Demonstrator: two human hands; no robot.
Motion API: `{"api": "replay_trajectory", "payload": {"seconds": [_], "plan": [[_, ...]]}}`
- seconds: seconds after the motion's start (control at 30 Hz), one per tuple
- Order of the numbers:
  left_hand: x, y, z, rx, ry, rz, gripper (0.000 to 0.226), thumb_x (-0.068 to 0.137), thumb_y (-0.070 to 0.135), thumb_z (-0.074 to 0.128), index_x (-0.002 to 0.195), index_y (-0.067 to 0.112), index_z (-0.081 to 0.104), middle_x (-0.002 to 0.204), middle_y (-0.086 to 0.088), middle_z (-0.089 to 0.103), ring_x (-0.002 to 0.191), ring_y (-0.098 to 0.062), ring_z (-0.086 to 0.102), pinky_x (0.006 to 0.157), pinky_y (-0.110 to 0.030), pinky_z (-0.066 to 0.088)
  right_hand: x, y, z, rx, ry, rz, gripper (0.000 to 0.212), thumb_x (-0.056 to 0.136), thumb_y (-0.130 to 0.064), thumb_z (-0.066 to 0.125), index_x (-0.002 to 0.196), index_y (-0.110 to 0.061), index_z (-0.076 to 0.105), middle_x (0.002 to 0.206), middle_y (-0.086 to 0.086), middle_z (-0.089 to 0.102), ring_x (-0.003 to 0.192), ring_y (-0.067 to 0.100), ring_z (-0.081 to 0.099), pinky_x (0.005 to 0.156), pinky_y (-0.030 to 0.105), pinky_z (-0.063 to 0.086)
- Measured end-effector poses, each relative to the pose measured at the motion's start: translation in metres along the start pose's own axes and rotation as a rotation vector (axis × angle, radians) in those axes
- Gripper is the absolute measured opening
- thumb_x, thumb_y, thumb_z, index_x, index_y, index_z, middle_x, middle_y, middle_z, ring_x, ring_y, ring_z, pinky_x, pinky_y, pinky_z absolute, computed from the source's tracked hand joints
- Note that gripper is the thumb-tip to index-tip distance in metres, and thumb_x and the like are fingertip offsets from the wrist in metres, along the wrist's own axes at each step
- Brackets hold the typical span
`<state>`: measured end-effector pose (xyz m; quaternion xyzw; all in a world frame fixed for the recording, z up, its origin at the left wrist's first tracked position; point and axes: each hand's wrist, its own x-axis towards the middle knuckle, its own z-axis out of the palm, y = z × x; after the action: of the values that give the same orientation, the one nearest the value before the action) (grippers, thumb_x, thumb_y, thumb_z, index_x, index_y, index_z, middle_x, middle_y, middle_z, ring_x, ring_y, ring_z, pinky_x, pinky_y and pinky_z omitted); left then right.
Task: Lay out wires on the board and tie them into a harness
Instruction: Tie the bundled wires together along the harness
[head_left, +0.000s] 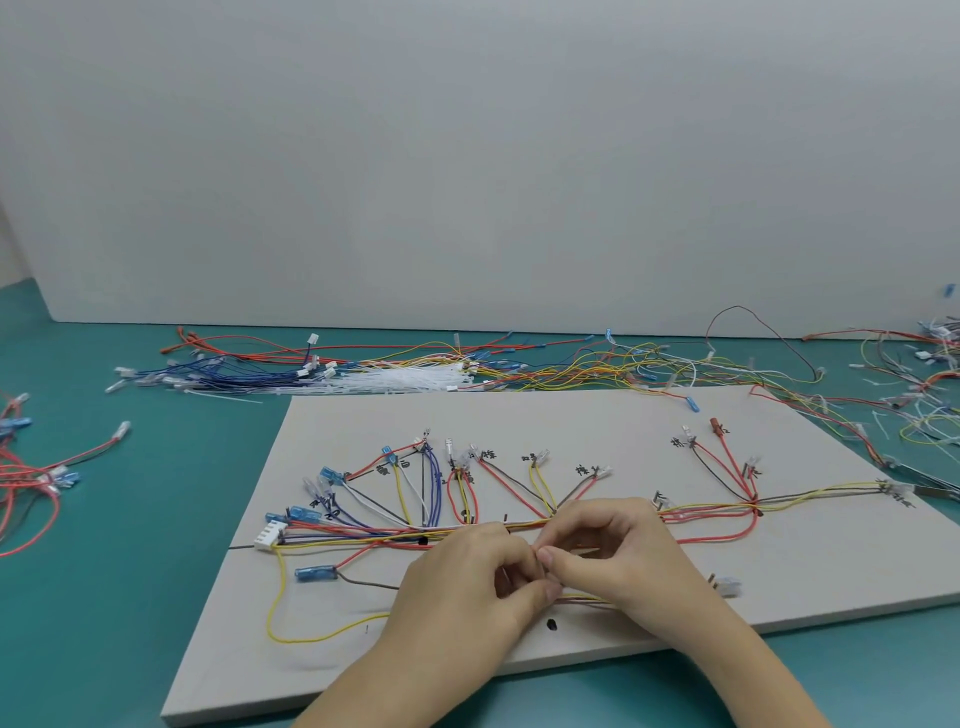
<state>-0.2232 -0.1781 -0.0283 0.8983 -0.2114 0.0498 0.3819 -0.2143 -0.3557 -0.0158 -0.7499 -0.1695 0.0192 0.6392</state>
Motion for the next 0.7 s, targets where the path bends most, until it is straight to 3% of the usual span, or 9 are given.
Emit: {"api": "replay_trajectory", "payload": {"seconds": [0.13, 0.33, 0.47, 0.6, 0.7], "plan": [[0.0003, 0.0017, -0.0018, 0.008, -0.016, -0.004, 0.019, 0.078, 0.056, 0.061, 0.079, 0.037, 0.060, 0.085, 0.026, 0.052, 0.077, 0.001, 0.050, 0.058, -0.019, 0.028, 0.0002, -0.0012, -0.0022, 0.045, -0.048, 0.005, 0.004, 0.077, -0.004, 0.077, 0.076, -0.007, 0.075, 0.074, 0.011, 0.072, 0.071, 0.019, 0.068, 0.067, 0.025, 0.052], [-0.0021, 0.0024, -0.0008, 0.015, -0.007, -0.005, 0.018, 0.077, 0.057, 0.061, 0.076, 0.039, 0.059, 0.087, 0.023, 0.055, 0.082, 0.002, 0.050, 0.061, -0.015, 0.032, 0.0012, -0.0011, -0.0013, 0.011, -0.023, 0.010, 0.008, 0.076, -0.007, 0.073, 0.072, -0.013, 0.075, 0.068, 0.006, 0.069, 0.066, 0.014, 0.064, 0.065, 0.023, 0.051], [-0.0020, 0.0021, -0.0002, -0.006, 0.021, -0.015, 0.026, 0.077, 0.059, 0.057, 0.087, 0.035, 0.061, 0.087, 0.020, 0.057, 0.082, 0.002, 0.052, 0.062, -0.015, 0.034, 0.0010, -0.0011, -0.0008, 0.035, -0.018, 0.016, 0.007, 0.076, -0.007, 0.073, 0.072, -0.013, 0.074, 0.068, 0.009, 0.068, 0.067, 0.017, 0.064, 0.065, 0.025, 0.052], [-0.0032, 0.0030, -0.0002, 0.026, 0.022, 0.003, 0.021, 0.086, 0.053, 0.053, 0.089, 0.032, 0.059, 0.084, 0.015, 0.055, 0.084, 0.000, 0.048, 0.067, -0.018, 0.037, 0.0000, -0.0014, -0.0039, 0.089, -0.048, 0.052, 0.012, 0.081, 0.003, 0.072, 0.075, -0.008, 0.074, 0.072, 0.014, 0.069, 0.070, 0.023, 0.067, 0.070, 0.031, 0.056], [-0.0041, 0.0038, -0.0011, 0.037, 0.015, 0.014, 0.016, 0.088, 0.050, 0.054, 0.087, 0.034, 0.056, 0.085, 0.016, 0.053, 0.087, 0.002, 0.046, 0.067, -0.015, 0.033, -0.0007, -0.0058, -0.0062, 0.170, -0.068, 0.113, 0.001, 0.077, -0.006, 0.074, 0.077, -0.006, 0.075, 0.076, 0.014, 0.071, 0.075, 0.024, 0.069, 0.072, 0.029, 0.057]]}}
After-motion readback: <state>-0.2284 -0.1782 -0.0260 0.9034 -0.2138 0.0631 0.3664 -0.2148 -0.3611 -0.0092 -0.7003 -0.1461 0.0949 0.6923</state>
